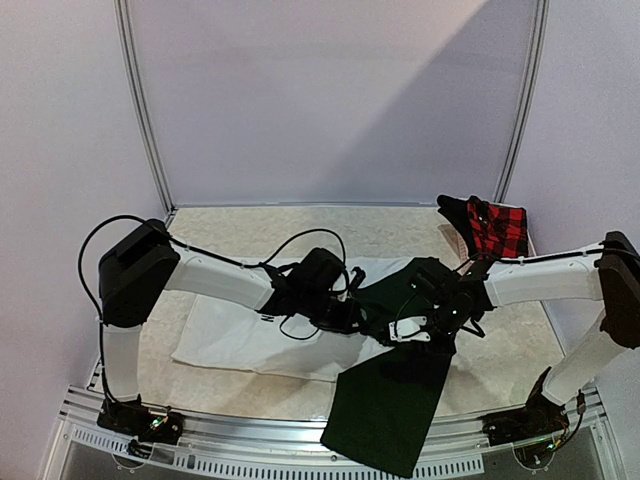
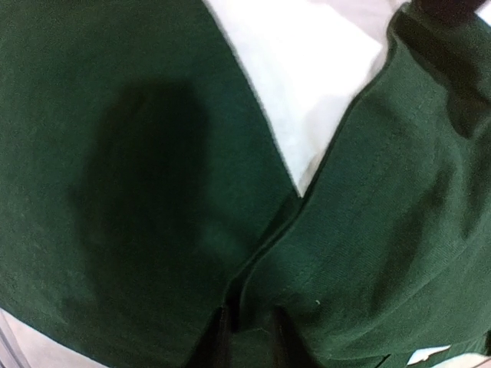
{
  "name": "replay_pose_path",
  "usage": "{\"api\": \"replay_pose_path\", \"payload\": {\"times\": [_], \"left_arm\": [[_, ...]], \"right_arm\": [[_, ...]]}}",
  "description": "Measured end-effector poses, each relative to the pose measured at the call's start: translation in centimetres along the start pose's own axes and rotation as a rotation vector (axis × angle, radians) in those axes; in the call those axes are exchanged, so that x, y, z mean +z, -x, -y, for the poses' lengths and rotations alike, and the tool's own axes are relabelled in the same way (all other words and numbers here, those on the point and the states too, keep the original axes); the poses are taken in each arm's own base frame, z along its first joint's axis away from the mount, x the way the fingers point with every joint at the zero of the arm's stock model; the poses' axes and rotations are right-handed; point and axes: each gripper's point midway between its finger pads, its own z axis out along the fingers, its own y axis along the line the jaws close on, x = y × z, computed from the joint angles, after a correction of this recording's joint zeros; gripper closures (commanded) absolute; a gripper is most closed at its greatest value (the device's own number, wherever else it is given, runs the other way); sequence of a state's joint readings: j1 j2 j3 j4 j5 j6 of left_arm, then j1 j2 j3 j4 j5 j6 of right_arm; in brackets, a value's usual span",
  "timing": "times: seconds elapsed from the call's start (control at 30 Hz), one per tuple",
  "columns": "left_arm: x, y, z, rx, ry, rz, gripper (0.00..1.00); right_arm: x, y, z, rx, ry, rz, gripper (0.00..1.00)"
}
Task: Fold and stack the mixed laundry pile
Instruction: Adjust the 1/3-folded T-shirt at the center of the board.
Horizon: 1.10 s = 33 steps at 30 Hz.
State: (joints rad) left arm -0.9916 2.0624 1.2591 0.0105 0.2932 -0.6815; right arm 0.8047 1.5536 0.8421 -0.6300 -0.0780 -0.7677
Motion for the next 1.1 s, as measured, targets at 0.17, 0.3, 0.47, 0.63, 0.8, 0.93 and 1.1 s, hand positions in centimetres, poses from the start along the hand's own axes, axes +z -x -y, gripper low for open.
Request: {"api": "replay_pose_path", "payload": {"times": [0.17,0.3,0.47,0.63,0.8,0.93,1.1], "left_arm": [[0.0,-0.1,0.0,-0.008,-0.009,-0.001,0.99],[0.0,-0.2,0.0,-0.038,-0.014,-0.006,1.0],[-0.3,-0.5,0.3,-0.105,-0.037,-0.027,1.0],[-1.2,-1.2,0.7,-0.181,-0.053,-0.053,1.0],[-1.9,-2.0,0.7,-0.257,-0.052,-0.091,1.0],[-2.0,-2.6,0.5,-0.31,-0.051,-0.122,1.0],[-2.2,-3.1,0.1,-0.356,-0.043,-0.153,0.94]], "right_arm": [[-0.1,0.0,0.4,0.003,-0.023,-0.005,1.0],[-1.2,0.2,0.6,0.003,-0.048,0.014,1.0],[-4.0,0.6,0.7,0.0,-0.092,0.062,1.0],[-5.1,0.5,0.4,0.001,-0.098,0.074,1.0],[-5.0,0.1,0.0,0.001,-0.084,0.06,1.0],[-5.1,-0.1,-0.2,-0.002,-0.078,0.056,1.0],[-5.5,-0.1,-0.4,-0.008,-0.078,0.061,0.98]]}}
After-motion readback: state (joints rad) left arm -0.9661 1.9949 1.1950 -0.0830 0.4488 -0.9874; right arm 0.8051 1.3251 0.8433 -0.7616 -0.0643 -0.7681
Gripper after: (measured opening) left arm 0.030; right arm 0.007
